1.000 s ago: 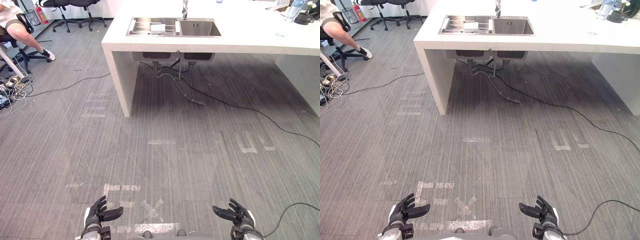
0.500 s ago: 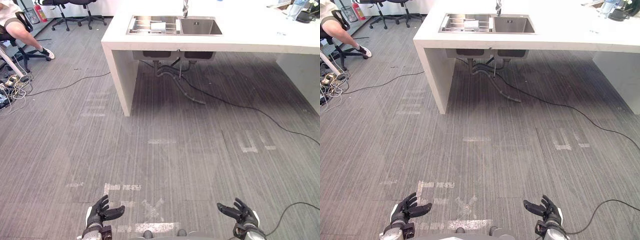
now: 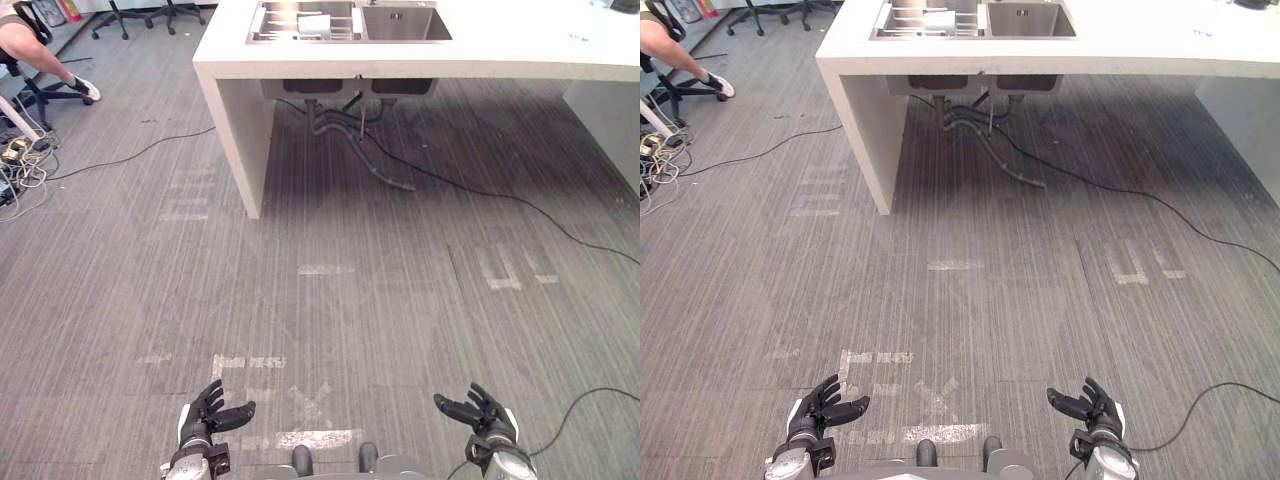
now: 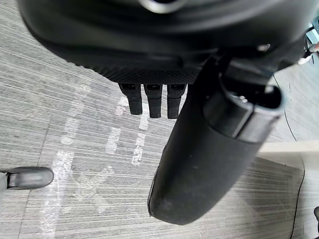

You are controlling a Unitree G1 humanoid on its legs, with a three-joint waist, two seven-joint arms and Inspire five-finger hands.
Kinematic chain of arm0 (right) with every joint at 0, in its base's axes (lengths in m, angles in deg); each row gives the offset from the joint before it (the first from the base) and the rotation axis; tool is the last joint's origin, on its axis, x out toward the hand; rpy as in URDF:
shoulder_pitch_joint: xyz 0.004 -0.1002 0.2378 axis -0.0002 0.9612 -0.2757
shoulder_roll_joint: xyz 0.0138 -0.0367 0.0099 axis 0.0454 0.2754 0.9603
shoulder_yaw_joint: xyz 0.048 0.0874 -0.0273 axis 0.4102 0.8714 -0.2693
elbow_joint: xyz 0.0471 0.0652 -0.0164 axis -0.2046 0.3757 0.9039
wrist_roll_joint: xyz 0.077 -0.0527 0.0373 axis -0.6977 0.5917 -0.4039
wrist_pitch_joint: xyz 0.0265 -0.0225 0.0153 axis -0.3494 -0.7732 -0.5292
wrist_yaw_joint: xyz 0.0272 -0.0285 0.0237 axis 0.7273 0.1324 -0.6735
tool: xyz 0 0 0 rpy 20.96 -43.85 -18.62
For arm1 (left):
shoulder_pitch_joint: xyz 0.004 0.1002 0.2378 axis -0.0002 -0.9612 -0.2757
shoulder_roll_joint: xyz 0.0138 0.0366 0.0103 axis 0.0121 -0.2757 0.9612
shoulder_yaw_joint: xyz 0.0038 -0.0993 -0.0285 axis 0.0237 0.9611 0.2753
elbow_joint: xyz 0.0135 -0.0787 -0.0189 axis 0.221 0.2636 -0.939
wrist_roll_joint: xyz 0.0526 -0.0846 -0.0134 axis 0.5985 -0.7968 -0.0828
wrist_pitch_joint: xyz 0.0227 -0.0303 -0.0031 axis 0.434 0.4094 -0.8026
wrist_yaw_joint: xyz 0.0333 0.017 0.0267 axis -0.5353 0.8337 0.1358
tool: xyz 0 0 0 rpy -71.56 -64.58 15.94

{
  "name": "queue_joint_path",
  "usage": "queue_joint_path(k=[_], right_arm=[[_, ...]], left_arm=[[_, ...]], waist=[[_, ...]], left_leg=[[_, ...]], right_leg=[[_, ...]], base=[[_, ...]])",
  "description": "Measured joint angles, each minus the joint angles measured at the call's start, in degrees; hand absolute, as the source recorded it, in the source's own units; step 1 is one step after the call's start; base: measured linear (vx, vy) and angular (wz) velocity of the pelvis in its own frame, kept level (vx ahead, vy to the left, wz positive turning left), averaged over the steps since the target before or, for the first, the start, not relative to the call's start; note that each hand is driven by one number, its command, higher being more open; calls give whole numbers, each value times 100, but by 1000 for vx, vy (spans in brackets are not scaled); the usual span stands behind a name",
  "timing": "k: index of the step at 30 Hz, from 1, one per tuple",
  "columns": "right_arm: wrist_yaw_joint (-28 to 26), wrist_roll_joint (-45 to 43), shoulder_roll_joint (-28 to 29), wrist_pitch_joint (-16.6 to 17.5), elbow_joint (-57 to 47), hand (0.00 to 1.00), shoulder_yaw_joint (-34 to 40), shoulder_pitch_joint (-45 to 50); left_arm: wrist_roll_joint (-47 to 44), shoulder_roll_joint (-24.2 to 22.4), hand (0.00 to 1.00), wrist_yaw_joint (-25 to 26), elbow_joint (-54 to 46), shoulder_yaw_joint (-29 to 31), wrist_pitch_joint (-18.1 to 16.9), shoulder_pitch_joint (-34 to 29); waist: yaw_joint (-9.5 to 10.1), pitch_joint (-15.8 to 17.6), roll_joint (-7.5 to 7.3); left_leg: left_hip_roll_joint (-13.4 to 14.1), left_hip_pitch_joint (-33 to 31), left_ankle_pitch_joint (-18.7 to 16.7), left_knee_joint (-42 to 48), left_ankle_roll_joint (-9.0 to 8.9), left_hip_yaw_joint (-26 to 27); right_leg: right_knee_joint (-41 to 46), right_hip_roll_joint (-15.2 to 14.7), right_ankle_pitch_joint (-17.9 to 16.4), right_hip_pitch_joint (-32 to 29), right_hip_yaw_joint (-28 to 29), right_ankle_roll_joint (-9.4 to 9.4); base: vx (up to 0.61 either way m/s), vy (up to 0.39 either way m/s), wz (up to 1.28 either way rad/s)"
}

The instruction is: Walk over to the sink, pick up the cup, carry it to the dishwasher, place the cup inside the dishwasher, then close the dishwasher door

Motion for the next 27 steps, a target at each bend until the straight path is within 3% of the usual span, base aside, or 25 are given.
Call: queue_joint_path(k=[2, 3, 4, 5, 7, 9, 10, 11, 12, 13, 14, 15, 16, 18, 19, 20, 22, 23, 25, 27], right_arm=[[38, 4, -62, -39, -1, 90, -12, 12], [40, 4, -56, -48, -2, 90, -22, 5], [39, 3, -11, -73, 2, 90, -53, 34], [30, 5, 5, -129, 22, 90, -148, 78], [24, 6, -31, -151, 31, 90, -285, 68], [21, 11, -77, -149, 30, 90, -342, -10], [19, 14, -166, -146, 24, 90, -411, -58], [18, 15, -213, -142, 19, 90, -445, -61], [15, 17, -285, -139, 11, 90, -456, -20], [26, 19, -351, -136, -1, 90, -454, 82], [37, 19, -400, -137, 3, 90, -446, 123], [63, 31, -470, -154, 16, 90, -424, 27], [60, 33, -452, -154, -37, 90, -432, 0], [16, 29, -383, -154, -259, 90, -460, 113], [23, 17, -283, -122, -489, 90, -487, 215], [25, 12, -159, -103, -744, 90, -532, 255], [27, -1, -30, -39, -1091, 90, -568, 320], [25, -2, -12, 12, -1260, 90, -571, 339], [30, -2, -18, 52, -1324, 90, -559, 323], [39, -1, -25, 47, -1292, 90, -550, 356]], left_arm=[[-8, -22, 90, 11, -82, -222, -3, 27], [-8, -17, 90, 12, -94, -270, -2, 30], [-8, 10, 90, 18, -143, -350, -1, 58], [-10, 34, 90, 40, -206, -396, 3, 67], [-11, 37, 90, 121, -213, -437, 5, 146], [-54, 48, 90, 138, -209, -425, 5, 339], [-125, 43, 90, 146, -202, -427, 4, 475], [-135, 46, 90, 147, -198, -425, 4, 544], [-176, 60, 90, 178, -197, -422, -5, 609], [-186, 62, 90, 232, -183, -416, -13, 600], [-186, 36, 90, 237, -142, -416, -14, 592], [-189, -25, 90, 238, -72, -414, -17, 711], [-191, -56, 90, 246, -66, -411, -15, 816], [-255, -169, 90, 246, -171, -389, -14, 805], [-296, -275, 90, 241, -532, -397, -14, 647], [-302, -349, 90, 241, -1073, -424, -27, 487], [-309, -444, 90, 255, -1703, -535, -28, 400], [-345, -486, 90, 286, -2197, -663, -31, 347], [-387, -564, 90, 366, -2866, -773, -58, 289], [-400, -625, 90, 501, -3498, -869, -82, 277]], waist=[[-15, 41, -3], [-25, 55, 16], [-42, 131, 15], [-55, 228, 18], [-66, 269, 56], [-147, 370, 194], [-220, 491, 314], [-243, 539, 332], [-291, 530, 279], [-364, 490, 202], [-400, 496, 223], [-414, 546, 405], [-415, 562, 397], [-421, 581, 381], [-368, 612, 336], [-277, 667, 304], [-132, 719, 214], [-25, 732, 167], [31, 734, 159], [70, 725, 145]], left_leg=[[-116, -29, -370, 339, 107, 21], [-121, -1, -421, 375, 134, 5], [-135, 211, -516, 410, 218, -76], [-111, 431, -633, 473, 234, -145], [5, 653, -797, 485, 192, -204], [239, 851, -853, 341, 136, -368], [415, 1019, -850, 255, 126, -464], [457, 1082, -843, 258, 108, -487], [442, 1219, -839, 261, -99, -551], [392, 1461, -965, 278, -299, -642], [422, 1580, -1025, 320, -380, -656], [606, 1497, -941, 684, -517, -643], [641, 1291, -623, 1379, -606, -575], [773, 917, 209, 2751, -590, -557], [1022, 467, 655, 4132, -819, -506], [1394, -41, 505, 5416, -789, -229], [1814, -763, 217, 6295, -773, 189], [1952, -1202, 10, 6280, -733, 438], [1942, -1692, -255, 5629, -688, 732], [1609, -1803, -348, 4120, -660, 845]], right_leg=[[1172, -206, -330, -416, -23, 149], [1617, -226, -314, -583, -20, 176], [2635, -297, -191, -938, -42, 331], [3284, -282, -264, -1216, -82, 231], [3171, -221, -535, -1554, -277, 3], [2568, -1, -538, -1959, -468, -80], [1884, 208, -342, -2119, -511, -114], [1449, 282, -108, -2169, -501, -121], [521, 324, 529, -2197, -400, -159], [123, 283, 1525, -2171, -206, -333], [330, 278, 1742, -2149, -216, -800], [835, 378, 1356, -2207, -325, -1044], [1074, 390, 1001, -2073, -414, -1162], [970, 417, 685, -1471, -509, -1221], [702, 495, 543, -873, -521, -1282], [392, 605, 482, -281, -497, -1326], [-98, 669, 450, 437, -436, -1330], [-320, 661, 386, 719, -361, -1281], [-428, 603, 194, 1038, -295, -1262], [-431, 509, -53, 1284, -233, -1259]], base=[[161, 63, 3], [236, 77, 7], [307, 59, 22], [338, 40, 23], [439, 4, 21], [452, -34, 39], [305, -56, 42], [665, -132, 54], [742, -159, 59], [794, -183, 63], [669, -179, 45], [647, -203, 28], [623, -208, 28], [631, -239, 29], [682, -267, 6], [512, -196, -2], [412, -144, -13], [360, -101, -16], [351, -13, -11], [407, 66, -15]])
